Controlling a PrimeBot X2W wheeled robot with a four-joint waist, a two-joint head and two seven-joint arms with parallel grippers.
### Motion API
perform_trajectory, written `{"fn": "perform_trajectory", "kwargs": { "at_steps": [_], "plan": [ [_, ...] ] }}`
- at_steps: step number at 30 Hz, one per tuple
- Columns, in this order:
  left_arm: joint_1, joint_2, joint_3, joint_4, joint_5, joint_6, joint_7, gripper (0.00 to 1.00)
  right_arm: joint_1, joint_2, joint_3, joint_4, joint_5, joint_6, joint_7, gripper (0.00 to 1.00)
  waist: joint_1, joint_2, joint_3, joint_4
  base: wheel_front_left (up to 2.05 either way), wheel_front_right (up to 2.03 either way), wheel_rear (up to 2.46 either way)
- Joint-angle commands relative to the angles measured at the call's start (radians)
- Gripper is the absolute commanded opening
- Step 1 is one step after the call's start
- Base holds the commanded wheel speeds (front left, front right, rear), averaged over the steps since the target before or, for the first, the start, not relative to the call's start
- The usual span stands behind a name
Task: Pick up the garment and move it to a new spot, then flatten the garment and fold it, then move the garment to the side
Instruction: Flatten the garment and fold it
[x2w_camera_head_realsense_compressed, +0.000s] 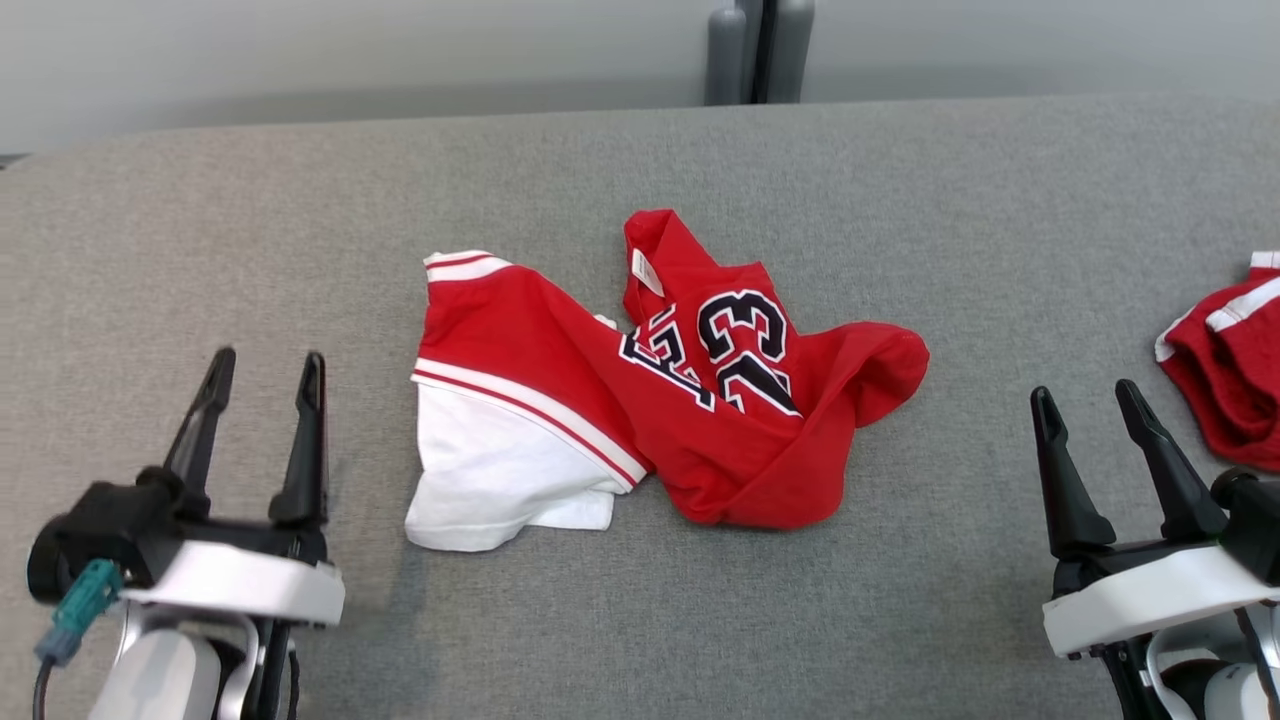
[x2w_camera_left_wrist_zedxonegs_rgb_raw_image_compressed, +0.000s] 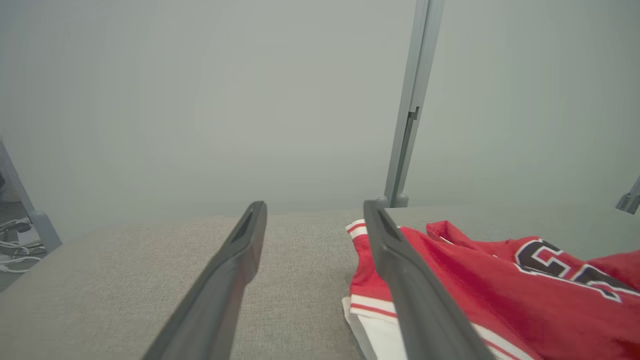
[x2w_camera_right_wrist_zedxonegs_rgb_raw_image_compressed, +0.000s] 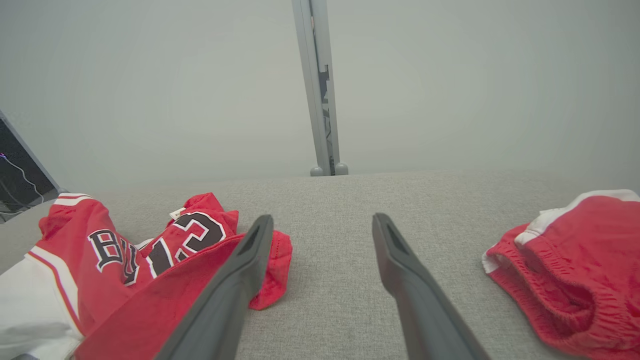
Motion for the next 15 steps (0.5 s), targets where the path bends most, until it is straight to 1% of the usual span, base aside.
{"fn": "perform_trajectory", "kwargs": {
  "at_steps": [1, 5, 10, 15],
  "plan": [
    [0.034, 0.014, 0.005, -0.014, 0.009, 0.005, -0.003, 1.0, 0.018, -0.006, -0.003, -0.005, -0.007, 0.0, 0.008, 1.0, 0.0, 0.0, -0.029, 0.012, 0.0, 0.0, 0.0],
    [0.102, 0.02, -0.005, -0.048, 0.002, 0.001, 0.01, 1.0, 0.034, -0.006, -0.004, -0.002, -0.009, 0.0, 0.022, 1.0, 0.0, 0.0, -0.066, 0.019, 0.0, 0.0, 0.0],
    [0.169, 0.027, -0.022, -0.097, 0.014, 0.018, 0.032, 1.0, 0.06, -0.005, -0.003, -0.004, -0.009, 0.0, 0.036, 1.0, 0.0, 0.0, -0.106, 0.028, 0.0, 0.0, 0.0],
    [0.206, 0.023, -0.034, -0.127, 0.014, 0.035, 0.052, 1.0, 0.078, -0.005, -0.004, -0.02, -0.013, 0.0, 0.05, 1.0, 0.0, 0.0, -0.117, 0.034, 0.0, 0.0, 0.0]
  ]
}}
